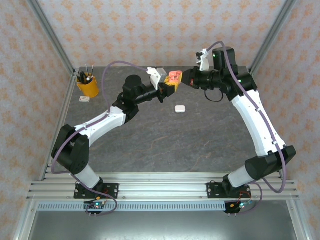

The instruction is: Insert the wireless bluetooth earbuds into the charging case

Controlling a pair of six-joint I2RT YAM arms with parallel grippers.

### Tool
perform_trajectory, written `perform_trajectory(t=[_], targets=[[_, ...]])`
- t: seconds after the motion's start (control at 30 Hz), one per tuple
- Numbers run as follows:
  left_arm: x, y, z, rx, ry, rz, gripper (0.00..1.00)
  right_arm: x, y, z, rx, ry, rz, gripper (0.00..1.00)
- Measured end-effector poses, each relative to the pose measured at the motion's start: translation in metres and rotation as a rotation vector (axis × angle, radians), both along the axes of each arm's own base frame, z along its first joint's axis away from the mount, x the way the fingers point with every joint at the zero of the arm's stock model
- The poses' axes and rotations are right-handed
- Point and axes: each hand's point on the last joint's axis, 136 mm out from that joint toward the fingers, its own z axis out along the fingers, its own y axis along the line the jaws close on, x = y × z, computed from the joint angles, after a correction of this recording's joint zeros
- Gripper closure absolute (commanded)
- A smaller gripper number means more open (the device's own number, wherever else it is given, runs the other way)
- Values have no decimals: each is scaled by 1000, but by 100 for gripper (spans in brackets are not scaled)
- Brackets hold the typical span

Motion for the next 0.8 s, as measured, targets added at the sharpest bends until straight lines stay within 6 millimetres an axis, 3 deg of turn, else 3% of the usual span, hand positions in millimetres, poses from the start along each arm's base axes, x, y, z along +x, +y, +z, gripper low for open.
perform_trajectory(t=[0.4, 0.8], targets=[[0, 0, 0, 0, -1, -1, 100, 10, 4, -12, -11, 21, 2, 100], [0, 0, -1, 2, 3, 0, 100, 22, -11, -21, -52, 13, -54, 100]])
